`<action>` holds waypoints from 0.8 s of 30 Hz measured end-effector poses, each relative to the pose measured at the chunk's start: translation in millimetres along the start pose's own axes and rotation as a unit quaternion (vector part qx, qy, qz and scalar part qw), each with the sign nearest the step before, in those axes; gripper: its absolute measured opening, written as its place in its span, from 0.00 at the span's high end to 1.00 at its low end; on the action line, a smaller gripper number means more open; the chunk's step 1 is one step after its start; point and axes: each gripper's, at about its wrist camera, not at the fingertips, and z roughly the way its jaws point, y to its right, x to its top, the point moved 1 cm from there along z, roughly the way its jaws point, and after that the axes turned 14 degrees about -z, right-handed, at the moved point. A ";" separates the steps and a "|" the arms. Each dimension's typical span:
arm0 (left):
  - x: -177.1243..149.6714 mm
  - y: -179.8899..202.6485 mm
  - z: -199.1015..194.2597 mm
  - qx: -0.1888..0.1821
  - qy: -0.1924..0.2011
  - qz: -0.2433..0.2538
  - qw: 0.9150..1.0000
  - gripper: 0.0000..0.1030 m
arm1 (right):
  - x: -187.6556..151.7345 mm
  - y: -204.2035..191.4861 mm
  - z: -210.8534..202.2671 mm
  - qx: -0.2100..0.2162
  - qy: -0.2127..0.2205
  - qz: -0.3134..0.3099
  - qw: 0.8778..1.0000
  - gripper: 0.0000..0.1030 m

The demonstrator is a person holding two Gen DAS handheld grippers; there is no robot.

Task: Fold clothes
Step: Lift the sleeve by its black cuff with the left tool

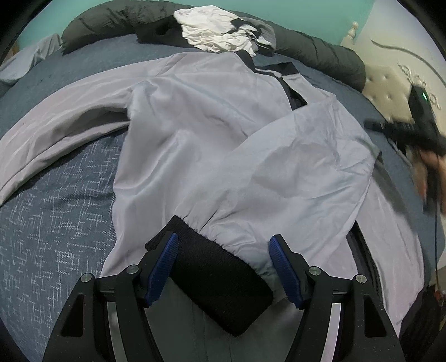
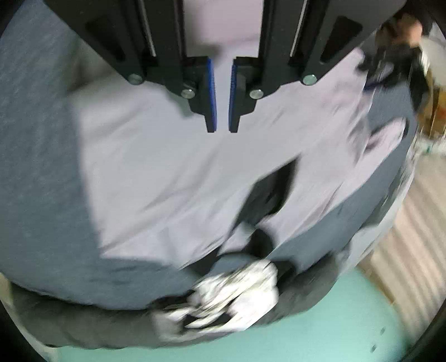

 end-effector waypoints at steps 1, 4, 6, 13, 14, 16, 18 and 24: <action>0.4 -1.3 -1.3 -0.001 0.000 -0.004 1.000 0.31 | -5.4 -13.0 3.2 0.008 -0.004 -0.008 1.000 0.88; -0.3 -5.5 -5.8 -0.001 0.000 -0.012 1.000 0.31 | -20.7 -41.5 20.5 0.036 -0.019 -0.008 0.999 0.84; -1.1 -9.4 -11.3 0.001 0.002 -0.019 1.000 0.31 | -31.1 -52.3 30.1 0.033 -0.026 -0.007 0.999 0.84; 2.5 -18.3 -34.1 -0.003 0.024 -0.027 0.999 0.31 | -49.3 -64.2 29.0 0.016 0.000 0.042 0.999 0.84; 3.2 -18.8 -35.9 -0.002 0.026 -0.026 0.999 0.31 | -49.6 -69.9 26.9 0.025 0.008 0.043 0.999 0.84; 3.4 -19.7 -31.6 0.002 0.019 -0.023 1.000 0.31 | -50.6 -83.0 31.4 0.041 0.000 0.035 0.999 0.84; 3.1 -21.2 -25.2 0.004 0.010 -0.023 1.000 0.31 | -52.6 -95.0 43.8 0.025 -0.032 0.012 0.999 0.84; 2.4 -26.6 -22.3 -0.003 -0.001 -0.040 0.999 0.31 | -56.0 -91.3 23.6 0.027 0.007 0.046 0.999 0.84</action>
